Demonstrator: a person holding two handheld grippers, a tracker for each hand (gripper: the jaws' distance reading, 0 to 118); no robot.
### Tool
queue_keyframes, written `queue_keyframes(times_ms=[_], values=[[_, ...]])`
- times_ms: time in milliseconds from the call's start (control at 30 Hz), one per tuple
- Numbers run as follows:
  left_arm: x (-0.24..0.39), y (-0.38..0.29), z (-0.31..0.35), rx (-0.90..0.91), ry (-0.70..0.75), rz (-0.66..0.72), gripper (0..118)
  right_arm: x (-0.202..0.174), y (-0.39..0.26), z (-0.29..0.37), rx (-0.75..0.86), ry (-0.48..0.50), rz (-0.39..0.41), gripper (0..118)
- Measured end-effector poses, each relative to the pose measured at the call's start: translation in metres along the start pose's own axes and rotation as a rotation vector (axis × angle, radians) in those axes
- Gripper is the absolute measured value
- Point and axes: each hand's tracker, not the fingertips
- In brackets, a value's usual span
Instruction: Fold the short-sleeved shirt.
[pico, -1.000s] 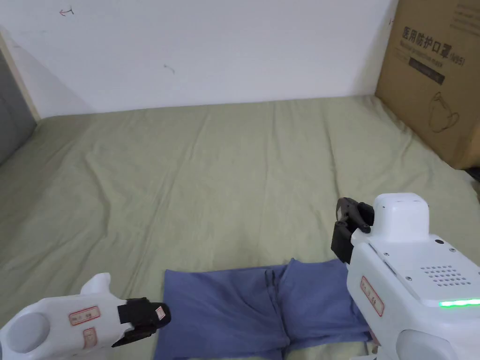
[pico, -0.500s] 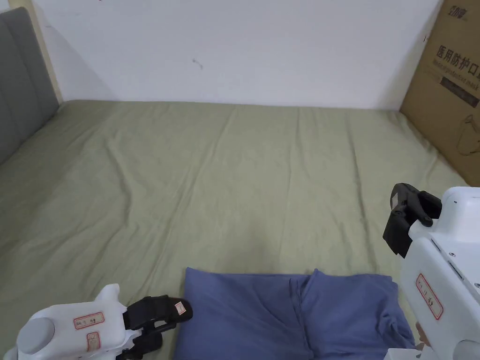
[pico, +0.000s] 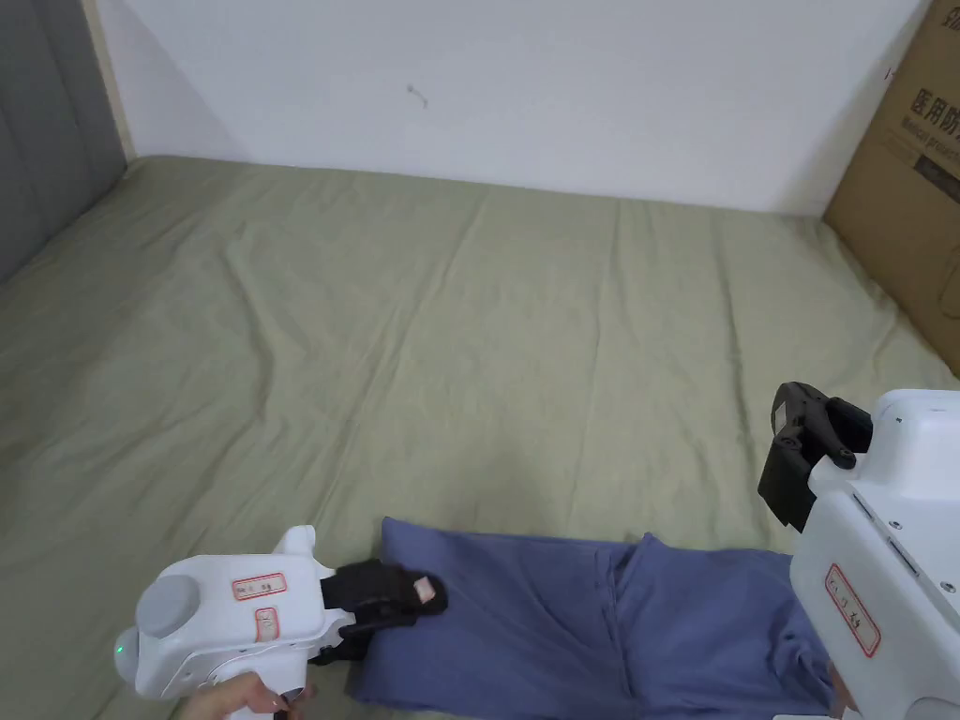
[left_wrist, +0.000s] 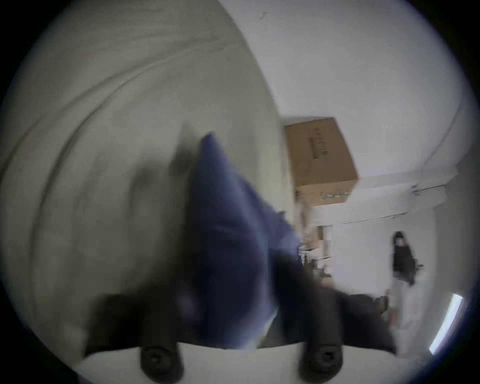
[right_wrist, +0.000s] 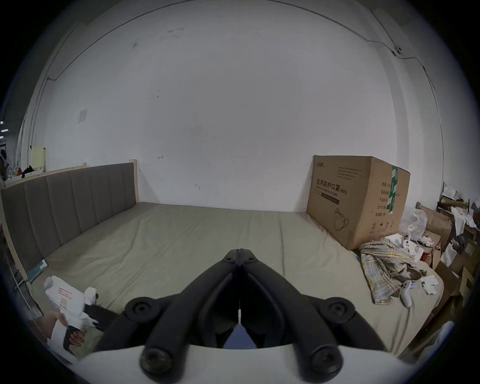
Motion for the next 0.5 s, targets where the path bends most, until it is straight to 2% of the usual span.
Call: queue_keyframes(times_ms=[33,67,100,133,367,433,500], values=[[-0.003,0.000,-0.006,-0.025,0.112,-0.025,11,0.000,0.000,-0.001,-0.006,0.005,-0.007,1],[-0.006,-0.001,-0.008,-0.037,0.158,-0.050,11,0.000,0.000,-0.001,-0.011,0.009,-0.015,1],[-0.006,-0.001,-0.005,-0.013,0.046,-0.059,11,0.000,0.000,-0.002,-0.016,0.015,-0.022,1],[-0.008,-0.001,-0.003,-0.006,0.042,-0.039,11,0.000,0.000,-0.002,-0.019,0.016,-0.023,1],[-0.007,0.003,0.021,0.013,0.090,-0.074,11,0.003,0.000,-0.002,-0.025,0.013,-0.030,1],[0.010,0.008,0.067,0.037,0.119,-0.086,11,0.003,-0.001,-0.003,-0.033,0.019,-0.026,1],[0.015,0.006,0.086,0.050,0.166,-0.103,11,0.003,-0.002,-0.003,-0.038,0.016,-0.024,1]])
